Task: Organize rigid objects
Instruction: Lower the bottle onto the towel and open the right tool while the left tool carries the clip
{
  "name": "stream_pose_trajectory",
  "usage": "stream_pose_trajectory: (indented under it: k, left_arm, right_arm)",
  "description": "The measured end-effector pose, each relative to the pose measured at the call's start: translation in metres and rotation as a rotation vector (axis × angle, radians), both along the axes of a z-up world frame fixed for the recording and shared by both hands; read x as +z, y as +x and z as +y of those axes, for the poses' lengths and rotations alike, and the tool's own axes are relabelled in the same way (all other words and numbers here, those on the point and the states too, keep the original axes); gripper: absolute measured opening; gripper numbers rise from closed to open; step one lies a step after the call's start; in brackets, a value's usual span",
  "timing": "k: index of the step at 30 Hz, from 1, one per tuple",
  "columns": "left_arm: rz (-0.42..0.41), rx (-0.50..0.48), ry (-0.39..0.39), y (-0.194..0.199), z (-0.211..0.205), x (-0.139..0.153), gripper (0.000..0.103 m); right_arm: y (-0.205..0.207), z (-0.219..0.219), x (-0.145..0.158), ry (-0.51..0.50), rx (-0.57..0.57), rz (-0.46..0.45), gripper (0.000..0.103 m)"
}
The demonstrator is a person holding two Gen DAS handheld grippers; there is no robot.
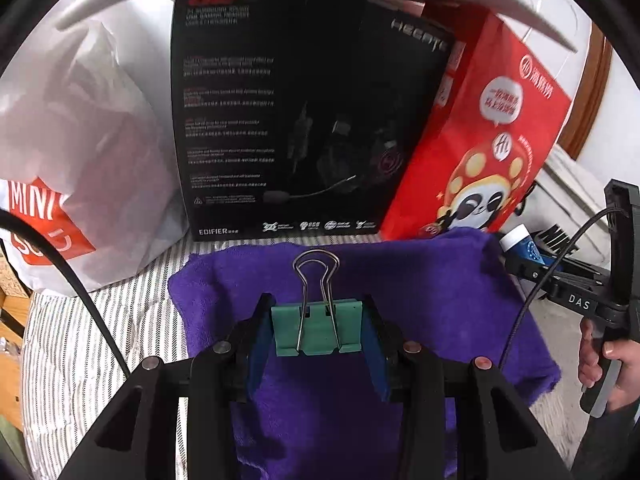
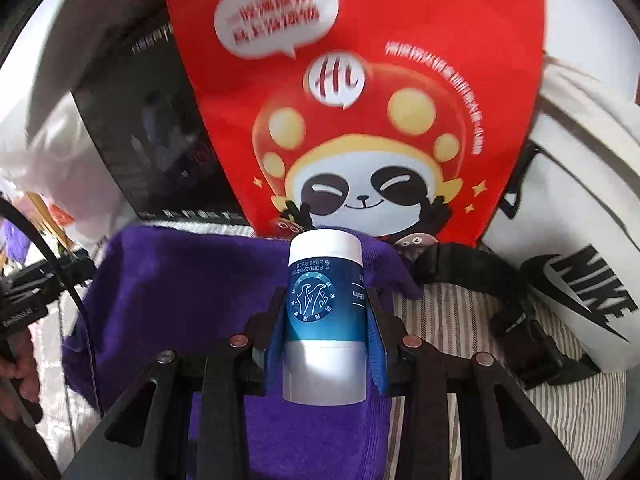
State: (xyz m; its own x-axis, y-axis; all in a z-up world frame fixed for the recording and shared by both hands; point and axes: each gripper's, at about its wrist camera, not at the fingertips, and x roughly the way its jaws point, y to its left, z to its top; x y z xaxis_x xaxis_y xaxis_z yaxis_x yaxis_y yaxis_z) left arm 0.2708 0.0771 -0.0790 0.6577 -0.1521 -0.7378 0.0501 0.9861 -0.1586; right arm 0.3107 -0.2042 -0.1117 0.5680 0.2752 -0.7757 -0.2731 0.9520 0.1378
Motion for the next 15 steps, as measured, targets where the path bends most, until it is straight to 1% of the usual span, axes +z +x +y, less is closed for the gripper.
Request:
stream_pose_trajectory:
  k: [4, 6, 7, 12, 15]
  left_arm:
    - [0.030, 0.001, -0.004, 0.000, 0.002, -0.015, 0.040]
    - [0.047, 0.005, 0.000, 0.003, 0.004, -0.018, 0.040]
    - [0.041, 0.004, 0.006, 0.002, 0.003, -0.017, 0.040]
    - [0.041, -0.005, 0.013, 0.004, 0.002, -0.017, 0.040]
    - [0.049, -0.005, 0.014, 0.005, 0.002, -0.020, 0.040]
  right_arm:
    - [0.008, 0.007, -0.022, -0.041, -0.003, 0.031, 0.036]
    - [0.012, 0.009, -0.035, -0.049, 0.008, 0.073, 0.036]
    - [0.015, 0.010, -0.039, -0.054, 0.010, 0.089, 0.036]
    - [0.020, 0.017, -0.051, -0.072, 0.028, 0.127, 0.036]
    - [0.020, 0.022, -0.053, -0.101, 0.029, 0.125, 0.036]
